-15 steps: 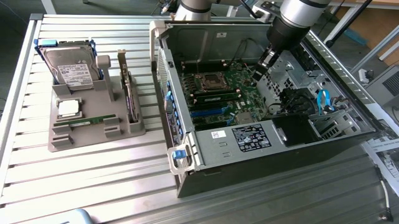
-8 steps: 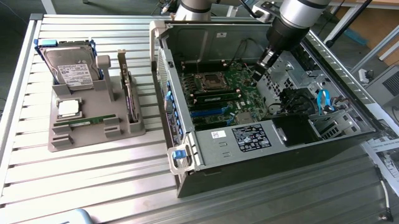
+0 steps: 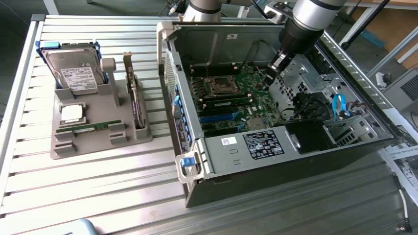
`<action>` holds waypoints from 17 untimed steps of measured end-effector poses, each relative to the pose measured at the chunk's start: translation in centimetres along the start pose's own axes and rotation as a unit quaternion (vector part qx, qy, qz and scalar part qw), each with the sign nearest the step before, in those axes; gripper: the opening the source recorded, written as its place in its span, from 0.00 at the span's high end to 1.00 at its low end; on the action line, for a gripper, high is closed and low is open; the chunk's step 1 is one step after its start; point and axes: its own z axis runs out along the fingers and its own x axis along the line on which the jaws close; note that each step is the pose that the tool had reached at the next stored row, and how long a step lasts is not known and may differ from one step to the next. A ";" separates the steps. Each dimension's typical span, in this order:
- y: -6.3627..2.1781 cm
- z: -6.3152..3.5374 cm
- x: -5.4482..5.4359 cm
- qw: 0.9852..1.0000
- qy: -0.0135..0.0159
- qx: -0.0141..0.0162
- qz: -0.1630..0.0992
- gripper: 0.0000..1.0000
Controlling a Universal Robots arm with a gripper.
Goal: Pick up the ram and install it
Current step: 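Press down the ram until it locks into place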
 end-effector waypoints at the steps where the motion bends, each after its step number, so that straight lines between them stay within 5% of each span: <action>1: 0.00 0.03 0.0 1.000 0.000 0.000 0.004 0.89; 17: 0.01 0.41 0.0 0.998 -0.001 -0.001 0.056 0.89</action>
